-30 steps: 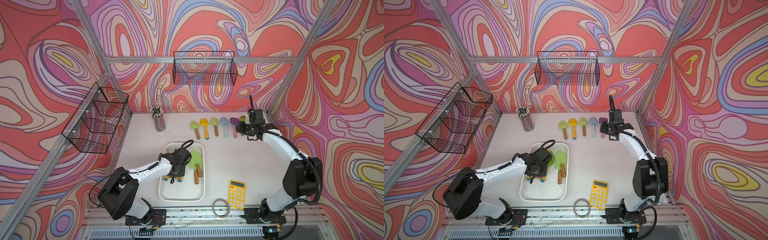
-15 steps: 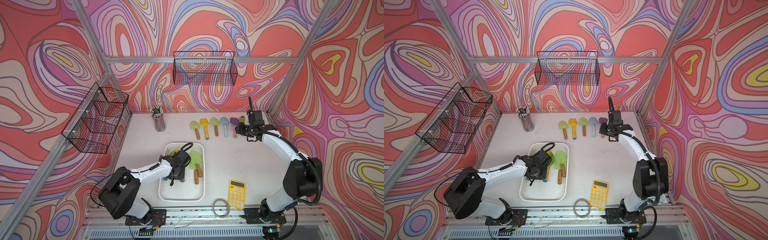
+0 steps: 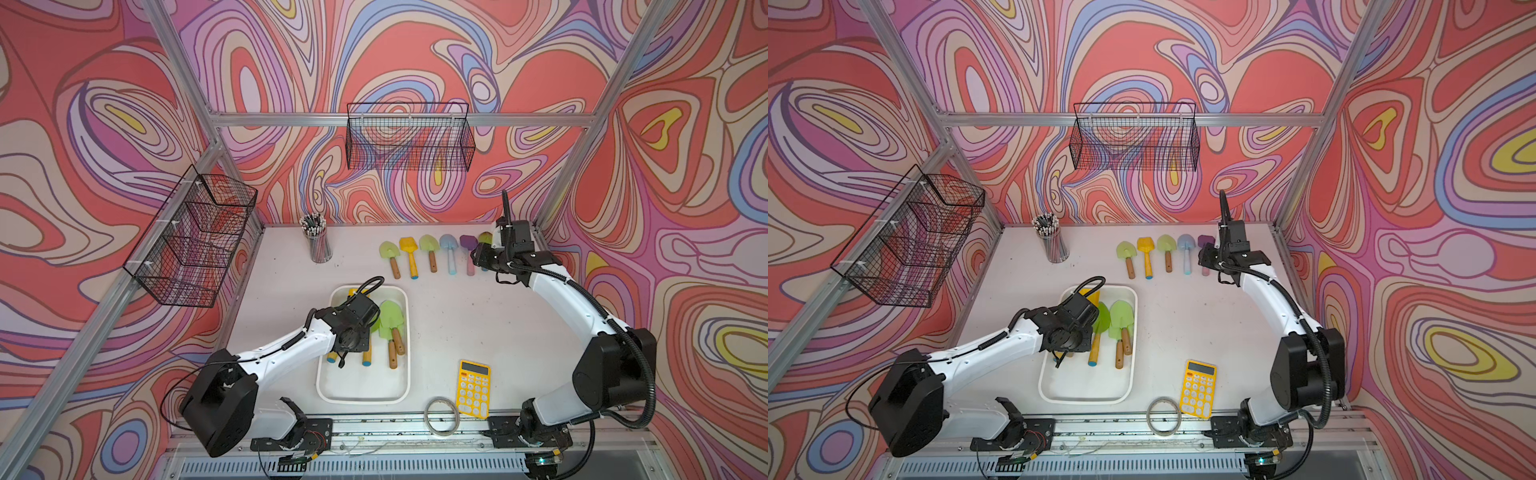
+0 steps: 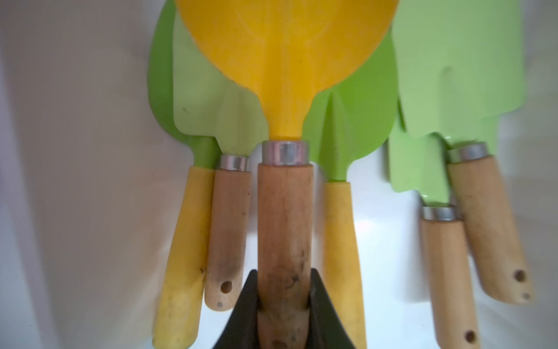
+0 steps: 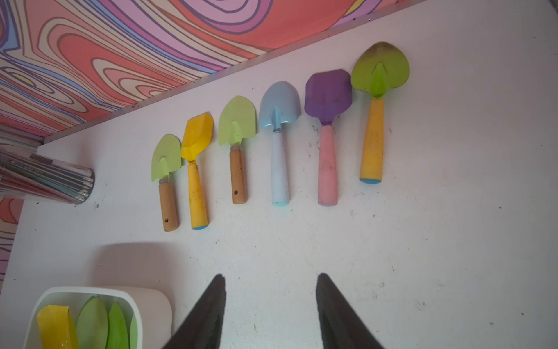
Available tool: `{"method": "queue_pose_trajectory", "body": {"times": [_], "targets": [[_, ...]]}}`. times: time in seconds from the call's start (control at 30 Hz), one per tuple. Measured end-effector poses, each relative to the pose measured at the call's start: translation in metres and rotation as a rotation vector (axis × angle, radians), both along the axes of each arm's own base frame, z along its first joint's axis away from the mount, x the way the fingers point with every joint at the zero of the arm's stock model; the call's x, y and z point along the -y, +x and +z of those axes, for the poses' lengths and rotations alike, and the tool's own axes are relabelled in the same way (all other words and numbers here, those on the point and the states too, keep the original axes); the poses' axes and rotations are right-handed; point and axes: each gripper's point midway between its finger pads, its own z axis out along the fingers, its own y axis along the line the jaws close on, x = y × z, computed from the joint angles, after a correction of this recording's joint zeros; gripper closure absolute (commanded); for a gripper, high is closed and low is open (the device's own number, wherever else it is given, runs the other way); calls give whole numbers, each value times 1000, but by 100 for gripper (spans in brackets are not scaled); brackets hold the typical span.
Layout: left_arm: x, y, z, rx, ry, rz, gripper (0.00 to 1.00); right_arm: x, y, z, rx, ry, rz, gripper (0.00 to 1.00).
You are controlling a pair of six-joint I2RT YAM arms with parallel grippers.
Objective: Take the shovel out of the storage box
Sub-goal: Pick up the shovel from the storage box.
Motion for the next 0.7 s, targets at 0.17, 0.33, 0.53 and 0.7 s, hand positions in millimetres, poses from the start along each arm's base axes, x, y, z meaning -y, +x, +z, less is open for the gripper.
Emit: {"method": "queue_pose_trajectory", "body": {"times": [0.17,0.33,0.53,0.7], "targets": [[13,10,41,72,-156,-3,100,-18,-12,3,5,98,66,48],[31,15,71,112,-358,-20,100,-48,-29,2,3,269,163,46],[69,20,108,171,-636,-85,100,-92,-48,14,27,548,309,44],[89,21,125,191,-809,-119,100,-126,-62,38,65,712,442,43]]}}
